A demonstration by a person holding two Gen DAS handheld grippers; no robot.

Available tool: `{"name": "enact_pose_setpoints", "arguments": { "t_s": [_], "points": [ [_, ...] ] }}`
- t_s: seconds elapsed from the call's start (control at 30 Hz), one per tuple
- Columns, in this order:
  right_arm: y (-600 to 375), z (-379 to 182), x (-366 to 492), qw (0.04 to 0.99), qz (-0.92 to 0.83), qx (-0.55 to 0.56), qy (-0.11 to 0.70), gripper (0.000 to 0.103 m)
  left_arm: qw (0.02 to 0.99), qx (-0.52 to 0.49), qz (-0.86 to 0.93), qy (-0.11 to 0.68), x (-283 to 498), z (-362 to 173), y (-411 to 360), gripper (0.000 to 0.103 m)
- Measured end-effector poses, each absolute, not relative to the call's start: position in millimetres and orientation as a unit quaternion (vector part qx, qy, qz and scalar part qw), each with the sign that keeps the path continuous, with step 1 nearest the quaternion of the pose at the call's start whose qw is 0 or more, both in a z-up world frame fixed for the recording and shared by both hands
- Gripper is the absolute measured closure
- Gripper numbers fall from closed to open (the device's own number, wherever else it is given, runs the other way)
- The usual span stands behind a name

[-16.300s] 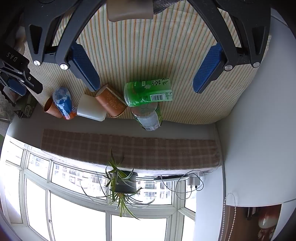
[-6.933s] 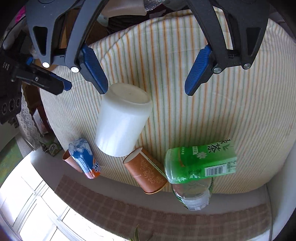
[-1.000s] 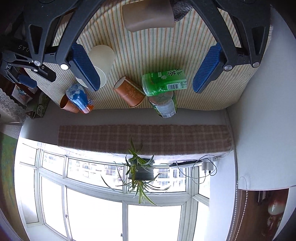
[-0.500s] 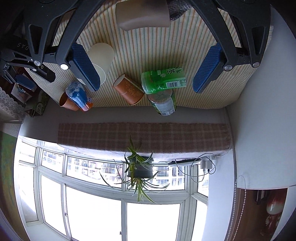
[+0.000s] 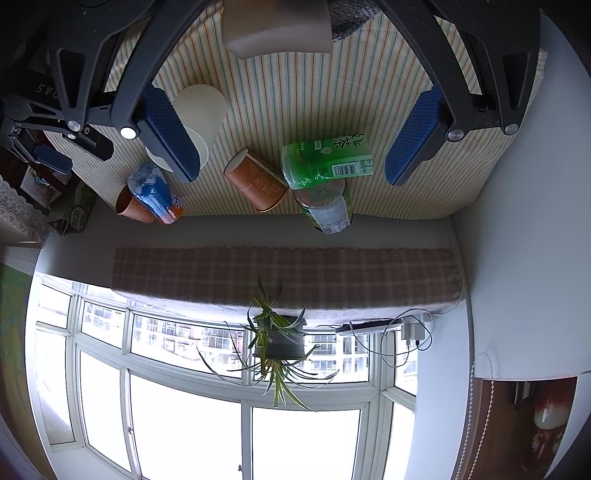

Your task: Flip cup upright

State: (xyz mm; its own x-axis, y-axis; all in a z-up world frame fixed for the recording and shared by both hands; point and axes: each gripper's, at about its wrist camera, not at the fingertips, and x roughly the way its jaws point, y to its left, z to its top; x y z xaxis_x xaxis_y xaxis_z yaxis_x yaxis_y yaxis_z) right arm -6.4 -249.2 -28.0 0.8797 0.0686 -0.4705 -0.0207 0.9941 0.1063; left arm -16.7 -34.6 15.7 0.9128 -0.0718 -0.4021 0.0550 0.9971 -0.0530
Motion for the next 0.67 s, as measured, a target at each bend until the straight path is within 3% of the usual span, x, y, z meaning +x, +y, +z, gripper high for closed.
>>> {"name": "enact_pose_setpoints", "arguments": {
  "t_s": [0.67],
  "points": [
    [-246,-39,2,0.961,0.038,0.055,0.268,0.011,0.975,-0.017,-0.031,0.219,-2,9,-35,0.001]
  ]
}}
